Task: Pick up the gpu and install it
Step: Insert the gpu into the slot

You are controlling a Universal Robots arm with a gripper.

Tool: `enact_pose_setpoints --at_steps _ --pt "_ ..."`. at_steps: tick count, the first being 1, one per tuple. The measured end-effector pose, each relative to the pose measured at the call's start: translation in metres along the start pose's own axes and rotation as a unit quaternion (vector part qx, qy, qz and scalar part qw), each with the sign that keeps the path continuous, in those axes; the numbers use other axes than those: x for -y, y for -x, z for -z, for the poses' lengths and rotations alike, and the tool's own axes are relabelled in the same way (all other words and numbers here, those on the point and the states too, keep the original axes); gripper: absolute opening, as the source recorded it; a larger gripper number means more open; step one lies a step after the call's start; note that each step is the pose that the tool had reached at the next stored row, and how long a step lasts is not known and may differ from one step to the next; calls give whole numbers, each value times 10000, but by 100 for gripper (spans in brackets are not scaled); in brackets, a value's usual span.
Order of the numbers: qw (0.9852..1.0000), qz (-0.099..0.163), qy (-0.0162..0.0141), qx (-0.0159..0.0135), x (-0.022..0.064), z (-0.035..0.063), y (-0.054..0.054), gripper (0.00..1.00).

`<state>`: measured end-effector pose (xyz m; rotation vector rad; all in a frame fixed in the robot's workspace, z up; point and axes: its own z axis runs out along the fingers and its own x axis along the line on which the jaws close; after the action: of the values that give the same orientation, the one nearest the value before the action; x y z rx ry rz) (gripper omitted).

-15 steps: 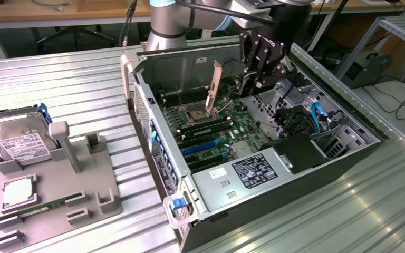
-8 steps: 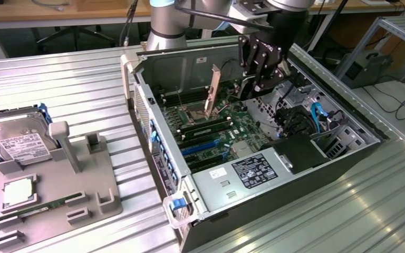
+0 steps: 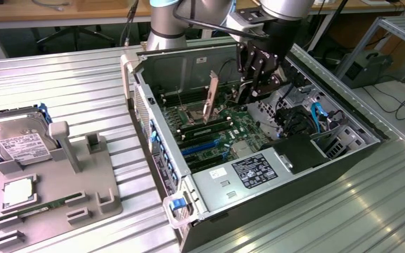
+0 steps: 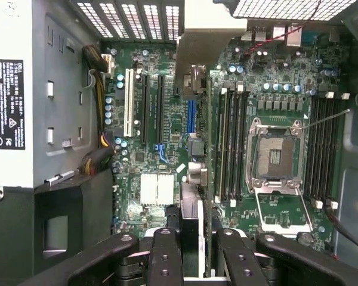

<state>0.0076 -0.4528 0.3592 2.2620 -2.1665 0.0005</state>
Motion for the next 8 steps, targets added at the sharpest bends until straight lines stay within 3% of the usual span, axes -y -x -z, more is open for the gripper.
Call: enact_pose_setpoints --at_steps 8 --pt "10000 0 25 1 -75 -83 7 28"
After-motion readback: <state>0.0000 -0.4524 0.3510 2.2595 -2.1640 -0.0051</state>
